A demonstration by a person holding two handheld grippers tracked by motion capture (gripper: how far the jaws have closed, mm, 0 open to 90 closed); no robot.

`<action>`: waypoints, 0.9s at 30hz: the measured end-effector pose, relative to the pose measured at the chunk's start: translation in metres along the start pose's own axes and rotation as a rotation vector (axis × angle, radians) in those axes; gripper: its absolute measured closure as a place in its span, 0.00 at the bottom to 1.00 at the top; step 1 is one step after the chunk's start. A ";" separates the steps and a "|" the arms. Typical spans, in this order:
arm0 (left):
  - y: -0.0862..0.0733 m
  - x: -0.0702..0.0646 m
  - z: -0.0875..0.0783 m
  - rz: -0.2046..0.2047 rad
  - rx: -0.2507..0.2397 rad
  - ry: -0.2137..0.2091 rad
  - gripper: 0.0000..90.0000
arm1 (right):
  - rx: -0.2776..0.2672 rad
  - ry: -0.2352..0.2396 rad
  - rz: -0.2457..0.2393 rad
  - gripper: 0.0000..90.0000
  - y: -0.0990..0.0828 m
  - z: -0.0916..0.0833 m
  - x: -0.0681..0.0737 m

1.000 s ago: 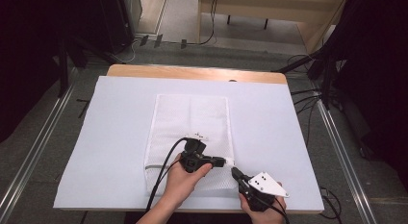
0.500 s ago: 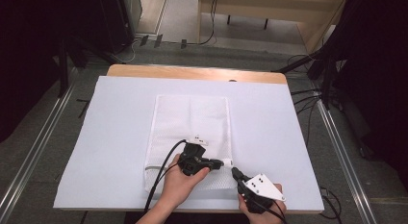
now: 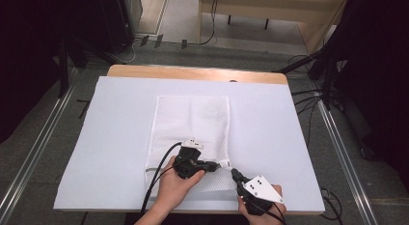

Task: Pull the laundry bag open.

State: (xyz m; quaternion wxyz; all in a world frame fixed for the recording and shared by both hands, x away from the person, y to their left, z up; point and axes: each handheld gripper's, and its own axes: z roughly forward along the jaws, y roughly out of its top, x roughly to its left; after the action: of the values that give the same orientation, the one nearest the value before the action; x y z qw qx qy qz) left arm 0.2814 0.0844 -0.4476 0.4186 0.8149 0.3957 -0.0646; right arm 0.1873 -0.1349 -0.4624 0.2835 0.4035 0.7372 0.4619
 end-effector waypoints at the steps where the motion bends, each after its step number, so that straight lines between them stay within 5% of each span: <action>1: 0.000 0.001 0.001 0.002 0.002 0.000 0.98 | 0.000 0.001 0.003 1.00 0.000 0.000 0.000; 12: -0.005 -0.004 0.002 0.019 0.015 0.027 0.98 | -0.004 0.009 0.013 1.00 0.003 -0.003 -0.002; 19: -0.009 0.001 0.005 -0.004 0.015 0.039 0.98 | -0.003 0.009 0.013 1.00 0.003 -0.003 -0.002; 23: -0.012 0.007 0.000 0.007 0.020 0.121 0.98 | -0.018 -0.006 0.021 1.00 0.005 -0.006 -0.004; 25: -0.015 0.016 -0.007 -0.036 0.005 0.088 0.98 | -0.031 -0.015 0.024 1.00 0.008 -0.010 -0.009; 27: -0.016 0.019 -0.013 -0.024 0.008 0.118 0.98 | -0.033 -0.025 0.014 1.00 0.008 -0.011 -0.011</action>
State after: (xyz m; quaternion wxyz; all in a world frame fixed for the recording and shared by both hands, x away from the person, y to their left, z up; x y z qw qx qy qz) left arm 0.2801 0.1102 -0.4573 0.3907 0.8141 0.4290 -0.0231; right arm 0.1867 -0.1476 -0.4503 0.2963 0.4097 0.7229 0.4710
